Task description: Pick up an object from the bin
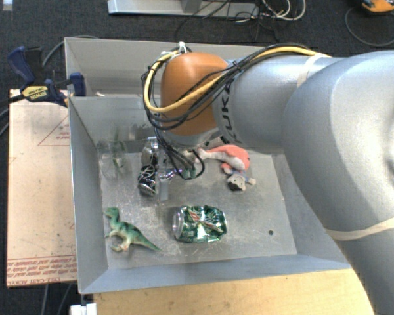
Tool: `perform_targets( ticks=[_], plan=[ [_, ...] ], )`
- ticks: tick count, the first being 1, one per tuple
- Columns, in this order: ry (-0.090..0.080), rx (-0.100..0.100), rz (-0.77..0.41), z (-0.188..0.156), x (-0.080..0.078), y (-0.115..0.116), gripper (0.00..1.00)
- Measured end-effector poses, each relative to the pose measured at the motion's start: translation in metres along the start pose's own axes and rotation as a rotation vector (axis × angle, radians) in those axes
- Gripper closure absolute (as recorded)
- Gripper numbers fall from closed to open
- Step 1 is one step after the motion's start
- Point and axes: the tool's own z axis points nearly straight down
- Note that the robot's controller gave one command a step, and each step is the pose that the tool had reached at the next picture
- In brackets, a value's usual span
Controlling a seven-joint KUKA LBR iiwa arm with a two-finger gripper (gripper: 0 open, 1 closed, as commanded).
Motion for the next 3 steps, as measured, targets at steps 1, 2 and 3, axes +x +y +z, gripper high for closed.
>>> perform_targets(
  ticks=[1,2,3],
  plan=[
    [-0.003,0.001,-0.009,-0.110,-0.009,-0.002,0.00],
    [-0.005,-0.001,-0.139,-0.049,0.004,-0.044,0.00],
    [-0.003,-0.001,-0.227,-0.019,0.010,-0.042,0.00]
  ],
)
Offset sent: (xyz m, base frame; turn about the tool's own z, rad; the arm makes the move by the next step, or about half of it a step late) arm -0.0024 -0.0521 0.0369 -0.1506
